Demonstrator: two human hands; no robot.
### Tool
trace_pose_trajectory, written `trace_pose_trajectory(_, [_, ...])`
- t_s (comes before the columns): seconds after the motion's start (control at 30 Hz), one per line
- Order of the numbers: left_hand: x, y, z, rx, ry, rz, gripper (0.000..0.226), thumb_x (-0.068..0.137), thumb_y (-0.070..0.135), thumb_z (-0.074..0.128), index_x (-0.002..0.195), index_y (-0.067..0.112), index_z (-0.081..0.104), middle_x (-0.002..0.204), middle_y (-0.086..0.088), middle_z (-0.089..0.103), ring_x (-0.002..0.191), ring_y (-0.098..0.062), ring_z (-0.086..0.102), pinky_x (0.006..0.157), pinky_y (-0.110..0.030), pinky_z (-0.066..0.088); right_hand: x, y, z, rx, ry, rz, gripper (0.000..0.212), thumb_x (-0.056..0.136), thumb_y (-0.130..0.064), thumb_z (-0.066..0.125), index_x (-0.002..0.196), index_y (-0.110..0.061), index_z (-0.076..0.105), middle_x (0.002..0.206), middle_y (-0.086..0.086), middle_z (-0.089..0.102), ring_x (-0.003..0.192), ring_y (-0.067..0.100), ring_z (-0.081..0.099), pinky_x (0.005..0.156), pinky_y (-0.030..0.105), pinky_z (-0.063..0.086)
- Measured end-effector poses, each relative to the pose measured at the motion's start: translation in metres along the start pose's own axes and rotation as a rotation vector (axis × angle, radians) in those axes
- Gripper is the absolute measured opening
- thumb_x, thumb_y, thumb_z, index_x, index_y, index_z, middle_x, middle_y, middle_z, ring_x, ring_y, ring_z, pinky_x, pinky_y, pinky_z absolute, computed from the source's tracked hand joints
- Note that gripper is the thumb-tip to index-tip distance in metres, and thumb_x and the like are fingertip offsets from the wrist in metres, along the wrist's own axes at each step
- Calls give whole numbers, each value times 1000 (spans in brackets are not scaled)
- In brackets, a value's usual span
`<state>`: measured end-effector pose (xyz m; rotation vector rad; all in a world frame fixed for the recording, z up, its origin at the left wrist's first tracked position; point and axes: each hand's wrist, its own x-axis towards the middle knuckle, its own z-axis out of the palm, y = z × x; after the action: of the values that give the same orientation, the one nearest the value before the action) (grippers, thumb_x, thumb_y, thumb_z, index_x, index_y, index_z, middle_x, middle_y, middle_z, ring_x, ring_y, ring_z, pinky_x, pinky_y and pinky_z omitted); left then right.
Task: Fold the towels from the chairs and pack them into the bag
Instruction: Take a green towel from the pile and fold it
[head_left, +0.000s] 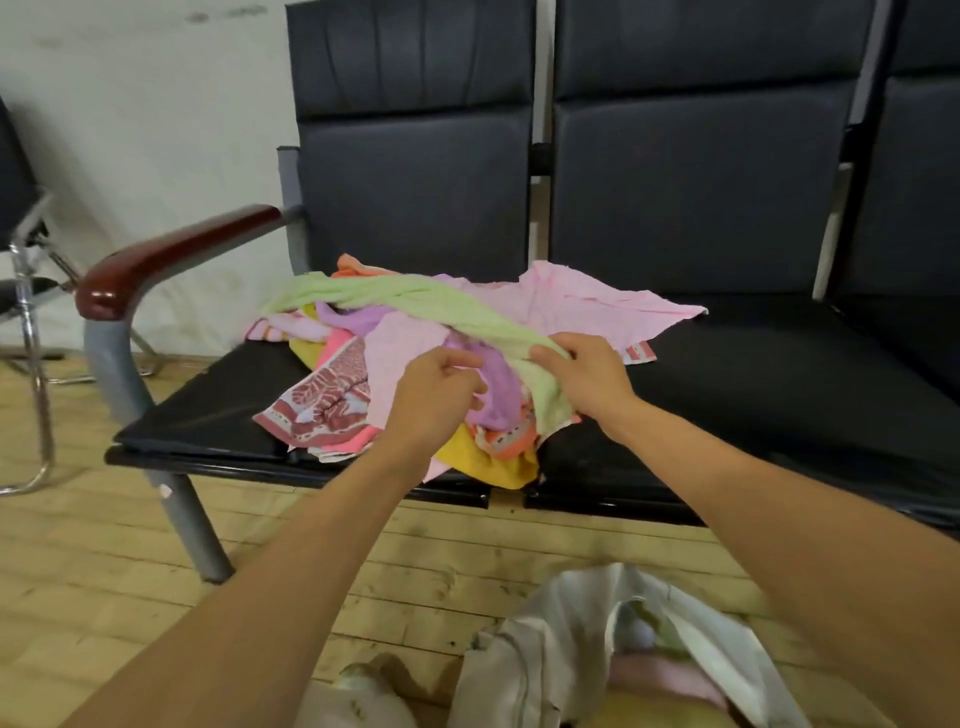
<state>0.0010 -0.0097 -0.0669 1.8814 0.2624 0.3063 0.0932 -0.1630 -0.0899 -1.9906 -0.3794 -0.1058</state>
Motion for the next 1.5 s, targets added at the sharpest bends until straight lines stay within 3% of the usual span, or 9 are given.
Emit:
trace_pose_trajectory(0.2, [-20, 43, 43, -243, -167, -171, 21, 92, 7, 53, 111, 10, 62, 97, -9, 66, 85, -21, 64, 71, -27, 49, -24, -28, -88, 196, 45, -30, 18, 101, -20, 51, 102, -14, 67, 94, -1, 68, 86, 12, 64, 65, 20, 50])
trace_pose_trajectory(0.37, [-37, 68, 102, -355, -235, -203, 20, 97, 20, 49, 117, 16, 48, 117, -8, 55, 104, -25, 63, 92, -43, 51, -54, -21, -173, 567, 272, 128, 26, 104, -29, 42, 110, -16, 63, 116, 10, 66, 108, 28, 64, 84, 48, 54])
trace_pose_trajectory(0.57, [-38, 37, 151, -228, -232, -294, 43, 99, 24, 50, 139, 15, 37, 133, -8, 45, 108, -28, 59, 81, -37, 51, -98, 24, -231, 827, 401, 303, 33, 105, -30, 40, 118, -11, 63, 116, 10, 69, 106, 26, 67, 91, 48, 55])
trace_pose_trajectory(0.8, [-26, 26, 172, -672, -205, -480, 24, 94, 24, 54, 116, 14, 53, 121, -18, 54, 109, -34, 57, 97, -46, 46, -104, 45, -243, 610, 158, 493, 32, 100, -37, 52, 94, -12, 71, 88, 5, 73, 88, 22, 68, 88, 40, 54])
trace_pose_trajectory(0.87, [-25, 24, 173, -812, -136, -461, 30, 94, 20, 52, 122, 12, 53, 120, -16, 56, 109, -31, 58, 96, -47, 47, -110, 41, -247, 288, 34, 450, 37, 99, -38, 52, 79, -11, 66, 74, 0, 66, 76, 16, 61, 78, 34, 49])
trace_pose_trajectory(1.07, [-34, 7, 172, -775, -21, -471, 42, 94, 0, 46, 136, 4, 46, 132, -17, 56, 117, -32, 56, 99, -45, 46, -121, 58, -230, -667, -234, 344, 31, 96, -39, 53, 118, -17, 59, 116, 3, 59, 107, 21, 56, 85, 32, 45])
trace_pose_trajectory(1.2, [-52, 9, 162, -617, -160, -504, 38, 95, 9, 48, 133, 10, 47, 123, -14, 60, 109, -32, 59, 98, -48, 46, -118, 62, -189, -631, -267, 299, 36, 99, -43, 49, 117, -14, 60, 111, 6, 67, 102, 22, 61, 89, 35, 48])
trace_pose_trajectory(1.33, [-69, 21, 159, -443, -307, -450, 30, 95, 12, 47, 125, 7, 50, 110, -11, 64, 97, -25, 62, 77, -37, 50, -106, 53, -146, -161, -263, 401, 47, 100, -52, 39, 109, -14, 64, 104, 0, 68, 88, 17, 62, 85, 33, 50])
trace_pose_trajectory(1.5, [-80, 26, 148, -391, -480, -434, 23, 98, 26, 47, 113, 17, 62, 100, -2, 71, 85, -14, 69, 60, -27, 50, -97, 51, -126, 42, -157, 403, 30, 93, -37, 61, 77, -12, 66, 74, 2, 58, 70, 13, 50, 68, 25, 39])
